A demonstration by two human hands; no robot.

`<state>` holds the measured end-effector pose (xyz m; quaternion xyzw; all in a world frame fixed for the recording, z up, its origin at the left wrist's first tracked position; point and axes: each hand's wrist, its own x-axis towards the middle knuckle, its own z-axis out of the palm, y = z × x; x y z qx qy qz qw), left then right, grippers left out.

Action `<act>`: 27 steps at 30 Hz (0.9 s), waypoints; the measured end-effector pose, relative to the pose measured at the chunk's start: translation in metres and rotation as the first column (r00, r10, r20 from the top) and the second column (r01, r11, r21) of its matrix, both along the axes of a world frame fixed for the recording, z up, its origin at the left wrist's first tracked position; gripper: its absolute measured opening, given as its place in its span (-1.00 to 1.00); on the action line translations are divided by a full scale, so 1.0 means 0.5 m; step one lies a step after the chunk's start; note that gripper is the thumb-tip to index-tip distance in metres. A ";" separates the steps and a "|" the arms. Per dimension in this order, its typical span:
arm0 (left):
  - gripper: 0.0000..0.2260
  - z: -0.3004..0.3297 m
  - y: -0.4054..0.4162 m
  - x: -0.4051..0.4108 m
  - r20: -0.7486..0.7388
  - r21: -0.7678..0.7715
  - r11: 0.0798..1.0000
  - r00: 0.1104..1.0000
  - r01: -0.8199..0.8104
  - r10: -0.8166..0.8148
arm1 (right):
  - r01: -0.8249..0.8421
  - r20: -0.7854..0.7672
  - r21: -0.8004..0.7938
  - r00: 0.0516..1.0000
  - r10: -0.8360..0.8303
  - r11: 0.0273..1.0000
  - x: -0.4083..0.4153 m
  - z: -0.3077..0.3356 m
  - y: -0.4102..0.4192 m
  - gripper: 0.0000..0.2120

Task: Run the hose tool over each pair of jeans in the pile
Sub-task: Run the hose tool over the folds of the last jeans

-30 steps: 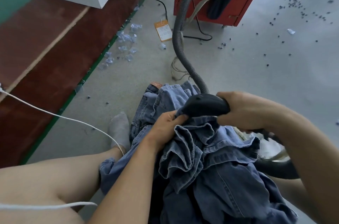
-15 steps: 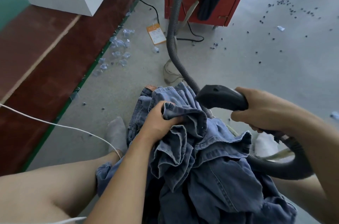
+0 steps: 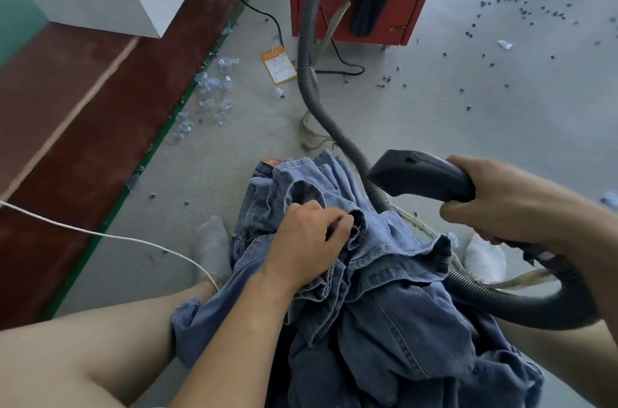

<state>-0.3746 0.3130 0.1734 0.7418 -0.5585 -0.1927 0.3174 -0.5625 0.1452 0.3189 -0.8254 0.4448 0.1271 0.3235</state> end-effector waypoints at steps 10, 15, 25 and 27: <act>-0.73 -0.012 -0.020 -0.001 -0.101 0.351 0.936 0.992 -0.030 0.070 | -0.056 -0.005 0.023 0.998 0.056 0.998 -0.005 0.009 0.027 -0.82; -0.51 -0.041 -0.016 0.000 0.202 0.383 0.898 0.968 -0.216 0.147 | -0.071 -0.041 0.018 0.997 0.072 0.997 -0.003 0.000 0.026 -0.84; -0.83 0.008 -0.032 0.026 0.040 -0.195 0.936 0.951 -0.293 0.306 | 0.019 0.051 -0.022 0.999 -0.018 1.000 0.013 0.002 0.014 -0.85; -0.79 0.015 -0.029 0.016 0.143 -0.254 0.922 0.932 -0.291 0.333 | 0.086 0.093 -0.052 0.992 -0.081 0.995 0.016 -0.002 0.013 -0.85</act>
